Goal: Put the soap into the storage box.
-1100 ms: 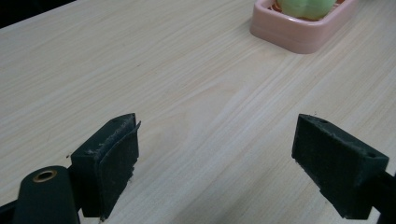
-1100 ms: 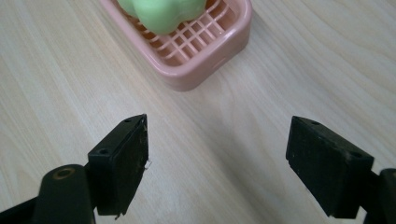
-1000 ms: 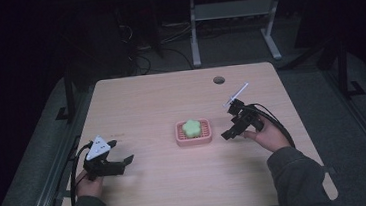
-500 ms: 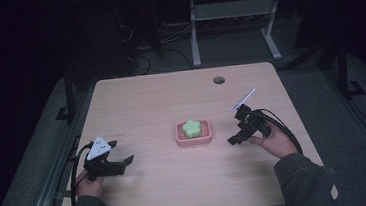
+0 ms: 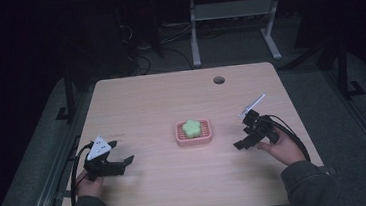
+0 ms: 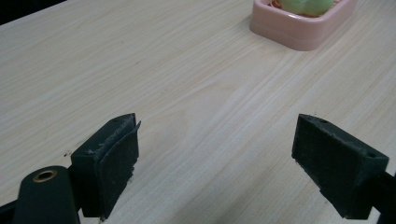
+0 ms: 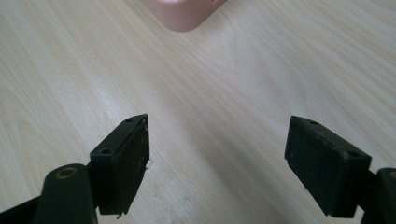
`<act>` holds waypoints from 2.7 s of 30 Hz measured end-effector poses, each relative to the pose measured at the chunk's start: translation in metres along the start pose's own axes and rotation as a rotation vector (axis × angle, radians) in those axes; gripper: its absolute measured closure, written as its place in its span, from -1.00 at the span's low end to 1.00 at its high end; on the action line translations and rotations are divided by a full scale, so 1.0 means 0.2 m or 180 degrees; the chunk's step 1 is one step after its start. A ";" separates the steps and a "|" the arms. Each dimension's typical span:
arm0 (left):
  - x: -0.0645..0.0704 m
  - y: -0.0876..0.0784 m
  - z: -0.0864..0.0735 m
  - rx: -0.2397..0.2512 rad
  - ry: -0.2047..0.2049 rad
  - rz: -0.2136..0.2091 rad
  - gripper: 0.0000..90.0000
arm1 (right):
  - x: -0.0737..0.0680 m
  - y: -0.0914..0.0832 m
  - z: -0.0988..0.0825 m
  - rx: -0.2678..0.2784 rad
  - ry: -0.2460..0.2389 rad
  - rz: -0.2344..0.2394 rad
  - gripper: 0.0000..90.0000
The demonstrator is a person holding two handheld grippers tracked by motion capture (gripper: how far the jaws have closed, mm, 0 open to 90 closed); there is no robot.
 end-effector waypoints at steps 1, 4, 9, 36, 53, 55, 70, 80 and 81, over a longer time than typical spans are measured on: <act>0.00 0.00 0.00 -0.0003 0.0001 -0.0001 -0.68 | 0.00 0.00 -0.01 0.0004 0.0006 0.0002 -0.51; 0.00 0.00 0.00 -0.0003 -0.0001 0.0001 -0.68 | 0.00 -0.01 -0.03 0.0020 0.0024 -0.0002 -0.51; 0.00 0.00 0.00 -0.0002 0.0009 0.0004 -0.68 | 0.00 -0.02 -0.08 0.0032 0.0057 0.0005 -0.51; 0.00 0.00 -0.01 -0.0042 0.0058 0.0001 -0.68 | -0.01 -0.04 -0.27 0.0159 0.0225 0.0000 -0.51; 0.01 0.01 -0.01 -0.0019 0.0016 -0.0002 -0.68 | -0.02 -0.06 -0.40 0.0252 0.0336 -0.0046 -0.51; 0.01 0.01 -0.01 -0.0020 0.0015 -0.0001 -0.68 | -0.03 -0.07 -0.41 0.0272 0.0349 -0.0039 -0.51; 0.01 0.01 -0.01 -0.0036 0.0033 0.0009 -0.68 | -0.06 -0.08 -0.52 0.0419 0.0446 -0.0069 -0.51; 0.01 0.02 -0.02 -0.0072 0.0070 -0.0013 -0.68 | -0.09 -0.10 -0.56 0.0510 0.0449 -0.0143 -0.51; 0.01 0.02 -0.02 -0.0070 0.0071 -0.0013 -0.68 | -0.09 -0.10 -0.56 0.0504 0.0452 -0.0143 -0.51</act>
Point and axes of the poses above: each handheld gripper's, and its own axes: y roughly forward along the jaws, z roughly out of its top, x roughly to its right, the point moved 8 cm from there along y, roughly forward along the jaws
